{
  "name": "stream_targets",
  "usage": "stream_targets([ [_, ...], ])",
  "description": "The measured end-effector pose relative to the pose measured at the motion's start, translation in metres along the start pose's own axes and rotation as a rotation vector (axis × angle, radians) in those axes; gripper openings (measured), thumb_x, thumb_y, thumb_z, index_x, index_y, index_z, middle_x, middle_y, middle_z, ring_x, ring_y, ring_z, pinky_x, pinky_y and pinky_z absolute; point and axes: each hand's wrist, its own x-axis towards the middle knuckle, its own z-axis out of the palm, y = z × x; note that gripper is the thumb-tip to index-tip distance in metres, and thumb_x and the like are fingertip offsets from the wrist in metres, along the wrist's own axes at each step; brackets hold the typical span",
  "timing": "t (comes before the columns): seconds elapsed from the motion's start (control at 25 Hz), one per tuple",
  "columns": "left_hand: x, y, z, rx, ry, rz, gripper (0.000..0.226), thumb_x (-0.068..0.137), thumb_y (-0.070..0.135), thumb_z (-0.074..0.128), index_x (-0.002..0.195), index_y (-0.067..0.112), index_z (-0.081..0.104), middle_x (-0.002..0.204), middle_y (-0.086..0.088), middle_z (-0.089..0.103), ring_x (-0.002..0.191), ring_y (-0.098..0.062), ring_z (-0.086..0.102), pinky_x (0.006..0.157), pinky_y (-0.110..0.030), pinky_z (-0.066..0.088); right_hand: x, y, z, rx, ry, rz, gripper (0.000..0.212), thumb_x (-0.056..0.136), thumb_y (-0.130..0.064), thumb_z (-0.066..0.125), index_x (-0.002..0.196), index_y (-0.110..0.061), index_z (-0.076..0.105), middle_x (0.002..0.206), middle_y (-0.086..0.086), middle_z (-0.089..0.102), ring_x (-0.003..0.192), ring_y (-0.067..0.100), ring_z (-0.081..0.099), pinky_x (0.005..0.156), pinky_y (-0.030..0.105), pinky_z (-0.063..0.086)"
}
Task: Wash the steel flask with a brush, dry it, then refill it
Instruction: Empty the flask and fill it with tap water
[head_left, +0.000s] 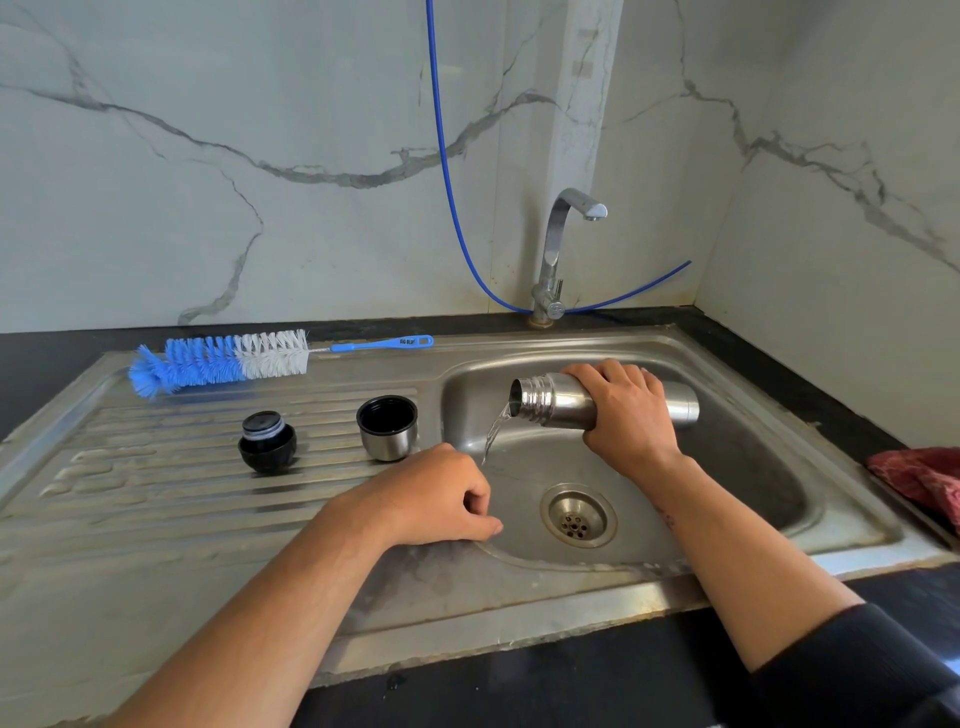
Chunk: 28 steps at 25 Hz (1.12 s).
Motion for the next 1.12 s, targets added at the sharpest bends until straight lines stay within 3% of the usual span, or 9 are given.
stream_targets([
  [0.24, 0.0006, -0.0002, 0.0002, -0.009, 0.005, 0.001, 0.032, 0.087, 0.044, 0.074, 0.066, 0.019, 0.072, 0.063, 0.01, 0.067, 0.061, 0.005, 0.058, 0.064, -0.023, 0.046, 0.0007, 0.0004, 0.0002, -0.02, 0.013, -0.003, 0.08, 0.071, -0.015, 0.08, 0.14, -0.037, 0.047, 0.124, -0.002, 0.057, 0.12, 0.026, 0.053, 0.118, 0.05, 0.032],
  [0.4, 0.0002, -0.0001, -0.0001, -0.003, 0.007, -0.003, 0.032, 0.087, 0.044, 0.074, 0.067, 0.019, 0.073, 0.064, 0.01, 0.068, 0.064, 0.012, 0.056, 0.065, -0.02, 0.042, 0.0015, 0.0004, -0.0001, -0.028, 0.032, -0.008, 0.08, 0.07, -0.012, 0.08, 0.139, -0.036, 0.049, 0.125, -0.002, 0.058, 0.12, 0.026, 0.053, 0.118, 0.049, 0.031],
  [0.6, 0.0, 0.0006, -0.0003, 0.001, 0.007, 0.0, 0.032, 0.087, 0.044, 0.073, 0.068, 0.019, 0.073, 0.065, 0.01, 0.068, 0.067, 0.013, 0.056, 0.066, -0.024, 0.048, 0.0015, 0.0013, -0.0011, -0.037, 0.047, -0.009, 0.08, 0.069, -0.011, 0.08, 0.139, -0.035, 0.05, 0.124, -0.002, 0.058, 0.119, 0.026, 0.054, 0.118, 0.048, 0.031],
  [0.8, 0.0005, 0.0, 0.0, -0.004, 0.002, -0.001, 0.031, 0.087, 0.045, 0.074, 0.068, 0.02, 0.073, 0.066, 0.009, 0.069, 0.063, 0.001, 0.061, 0.064, -0.023, 0.048, 0.0015, 0.0004, -0.0021, -0.038, 0.056, -0.017, 0.078, 0.069, -0.011, 0.081, 0.138, -0.034, 0.051, 0.124, -0.002, 0.059, 0.119, 0.027, 0.054, 0.118, 0.049, 0.031],
  [1.12, 0.0009, -0.0004, 0.0003, -0.005, 0.002, -0.01, 0.032, 0.087, 0.045, 0.074, 0.068, 0.02, 0.073, 0.067, 0.009, 0.069, 0.064, 0.001, 0.061, 0.064, -0.021, 0.047, 0.0014, 0.0002, -0.0017, -0.04, 0.061, -0.023, 0.078, 0.07, -0.011, 0.08, 0.138, -0.035, 0.05, 0.124, -0.003, 0.059, 0.12, 0.026, 0.053, 0.119, 0.052, 0.03],
])
